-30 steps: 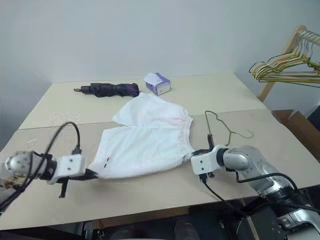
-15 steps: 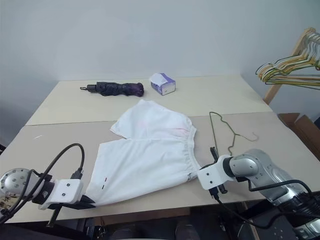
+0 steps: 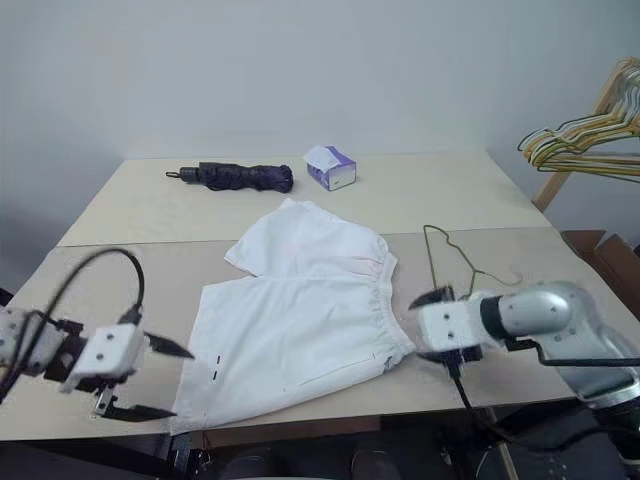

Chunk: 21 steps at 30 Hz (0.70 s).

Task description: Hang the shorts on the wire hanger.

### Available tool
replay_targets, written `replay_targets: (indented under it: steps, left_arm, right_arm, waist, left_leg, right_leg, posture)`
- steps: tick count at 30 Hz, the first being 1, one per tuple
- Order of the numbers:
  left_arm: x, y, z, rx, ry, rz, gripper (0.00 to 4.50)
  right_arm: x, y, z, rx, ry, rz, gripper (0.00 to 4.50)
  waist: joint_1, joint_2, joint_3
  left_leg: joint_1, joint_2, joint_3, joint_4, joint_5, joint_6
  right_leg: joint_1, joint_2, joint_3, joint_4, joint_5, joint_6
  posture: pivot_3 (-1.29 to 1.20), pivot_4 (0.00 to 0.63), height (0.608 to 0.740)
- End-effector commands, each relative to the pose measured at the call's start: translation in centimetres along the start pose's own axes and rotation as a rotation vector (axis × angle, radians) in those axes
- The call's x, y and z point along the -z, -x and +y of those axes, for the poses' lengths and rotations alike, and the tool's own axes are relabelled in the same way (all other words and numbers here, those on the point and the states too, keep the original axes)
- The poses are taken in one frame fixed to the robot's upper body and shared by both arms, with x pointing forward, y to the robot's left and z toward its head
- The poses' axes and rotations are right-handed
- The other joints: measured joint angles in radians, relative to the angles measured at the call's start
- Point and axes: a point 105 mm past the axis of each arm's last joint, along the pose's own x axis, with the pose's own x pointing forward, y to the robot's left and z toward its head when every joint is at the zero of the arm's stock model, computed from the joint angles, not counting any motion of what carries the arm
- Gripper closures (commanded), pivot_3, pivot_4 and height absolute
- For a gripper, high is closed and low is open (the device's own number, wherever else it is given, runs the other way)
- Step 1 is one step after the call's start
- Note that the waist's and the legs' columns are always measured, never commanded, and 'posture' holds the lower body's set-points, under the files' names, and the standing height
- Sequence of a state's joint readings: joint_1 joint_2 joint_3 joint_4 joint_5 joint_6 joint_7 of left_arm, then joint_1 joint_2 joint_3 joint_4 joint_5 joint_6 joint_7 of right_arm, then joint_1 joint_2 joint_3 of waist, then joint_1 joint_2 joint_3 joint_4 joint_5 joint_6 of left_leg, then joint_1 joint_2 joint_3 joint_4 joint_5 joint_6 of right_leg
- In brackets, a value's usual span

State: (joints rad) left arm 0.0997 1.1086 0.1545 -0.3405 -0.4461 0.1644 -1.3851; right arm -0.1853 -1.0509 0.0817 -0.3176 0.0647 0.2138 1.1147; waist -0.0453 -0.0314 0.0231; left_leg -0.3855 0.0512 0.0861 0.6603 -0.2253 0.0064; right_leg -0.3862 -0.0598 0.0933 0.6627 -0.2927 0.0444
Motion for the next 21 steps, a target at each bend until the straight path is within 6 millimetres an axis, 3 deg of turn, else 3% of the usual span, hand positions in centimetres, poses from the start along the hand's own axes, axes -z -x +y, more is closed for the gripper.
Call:
replay_targets:
  steps: [1, 11, 16, 21]
  left_arm:
    - [-2.7, 0.0, 3.2, -0.185, 0.006, -0.198, 0.08]
    - [-7.1, -3.0, 5.6, -0.224, -0.031, -0.429, 0.08]
    - [-8.8, -4.0, 6.1, -0.216, -0.056, -0.494, 0.08]
    - [-8.6, -4.5, 5.4, -0.164, -0.075, -0.471, 0.08]
  right_arm:
    - [1.2, 0.9, -3.1, 0.211, -0.307, 0.014, 0.06]
    - [6.2, -2.8, -7.2, 0.626, -1.082, 0.049, 0.06]
    - [8.3, -4.8, -7.2, 0.661, -1.204, 0.104, 0.06]
    - [9.3, -6.1, -6.2, 0.605, -1.221, 0.158, 0.06]
  waist:
    - [0.002, -0.001, 0.0]
    - [-0.012, -0.003, -0.002]
    - [-0.02, -0.003, -0.002]
    - [-0.051, -0.003, -0.002]
  left_leg:
    - [0.0, 0.0, 0.0, 0.0, 0.0, 0.0]
    - [-0.007, -0.002, -0.001, 0.001, 0.0, 0.0]
    - [-0.008, -0.002, -0.002, 0.001, 0.0, 0.0]
    - [-0.011, -0.003, -0.004, 0.001, 0.0, 0.0]
  right_leg:
    - [0.0, 0.0, 0.0, 0.0, 0.001, 0.001]
    - [-0.001, 0.002, 0.003, 0.0, 0.004, 0.004]
    - [0.0, 0.002, 0.003, -0.001, 0.004, 0.005]
    - [-0.002, 0.002, 0.003, -0.002, 0.005, 0.006]
  posture:
    - [-0.03, 0.0, 0.74]
    - [-0.07, 0.0, 0.74]
    - [-0.07, 0.0, 0.74]
    - [-0.07, 0.0, 0.74]
